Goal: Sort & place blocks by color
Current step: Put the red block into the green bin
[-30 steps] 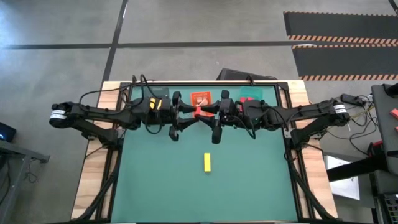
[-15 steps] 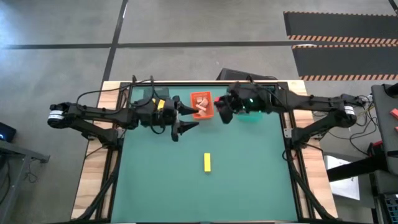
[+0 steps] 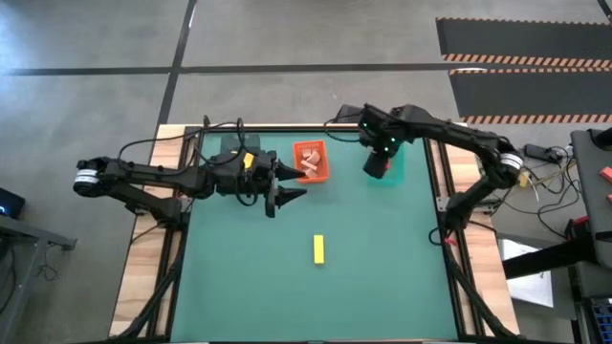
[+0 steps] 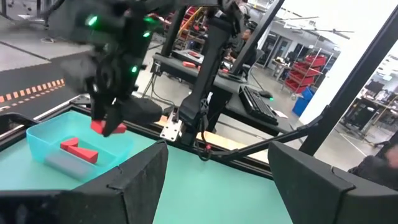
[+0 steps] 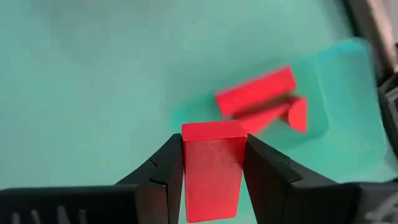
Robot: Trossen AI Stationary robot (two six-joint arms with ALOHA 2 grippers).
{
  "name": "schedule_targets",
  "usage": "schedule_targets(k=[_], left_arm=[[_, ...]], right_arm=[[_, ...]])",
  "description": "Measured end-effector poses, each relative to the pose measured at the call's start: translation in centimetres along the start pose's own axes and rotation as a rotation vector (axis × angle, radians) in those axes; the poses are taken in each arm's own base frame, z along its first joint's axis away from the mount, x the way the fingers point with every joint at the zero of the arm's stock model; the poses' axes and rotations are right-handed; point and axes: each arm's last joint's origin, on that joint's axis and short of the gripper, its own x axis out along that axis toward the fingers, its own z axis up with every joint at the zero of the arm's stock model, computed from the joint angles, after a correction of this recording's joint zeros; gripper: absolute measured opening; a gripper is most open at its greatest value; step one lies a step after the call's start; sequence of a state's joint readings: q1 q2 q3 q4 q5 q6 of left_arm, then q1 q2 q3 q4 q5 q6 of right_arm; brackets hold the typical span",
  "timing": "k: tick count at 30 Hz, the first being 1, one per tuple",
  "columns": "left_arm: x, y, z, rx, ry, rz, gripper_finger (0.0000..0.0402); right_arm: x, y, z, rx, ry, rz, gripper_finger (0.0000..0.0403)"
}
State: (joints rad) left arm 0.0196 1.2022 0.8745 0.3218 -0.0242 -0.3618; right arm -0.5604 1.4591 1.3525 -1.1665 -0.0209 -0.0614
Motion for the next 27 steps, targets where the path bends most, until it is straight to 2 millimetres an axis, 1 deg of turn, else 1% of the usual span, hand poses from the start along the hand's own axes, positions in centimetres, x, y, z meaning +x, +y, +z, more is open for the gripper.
schedule_targets(k=[4,7,12,15,19,27], left_arm=[[0.0,0.0,0.0,0.001,0.001,0.001,0.0262],[0.0,0.0,0.0,0.001,-0.001,0.009,0.0262],[0.0,0.0,0.0,0.001,-0.001,0.009,0.0262],[0.0,0.0,0.0,0.001,-0.001,0.009,0.0262],[0.0,0.0,0.0,0.001,-0.001,0.009,0.0262],[0.0,0.0,0.0,0.001,-0.001,0.009,0.0262]], right_arm=[[2.5,-1.0,0.2,-0.17,0.159,0.019,0.0123],[4.5,-1.4,0.7,-0.233,0.233,-0.026,0.0127],[7.3,-1.9,1.2,-0.266,0.327,-0.006,0.0125],[8.4,-2.0,1.4,-0.276,0.362,0.005,0.0127],[8.9,-2.1,1.4,-0.272,0.378,0.009,0.0133],[8.4,-2.0,1.3,-0.254,0.367,0.003,0.017]])
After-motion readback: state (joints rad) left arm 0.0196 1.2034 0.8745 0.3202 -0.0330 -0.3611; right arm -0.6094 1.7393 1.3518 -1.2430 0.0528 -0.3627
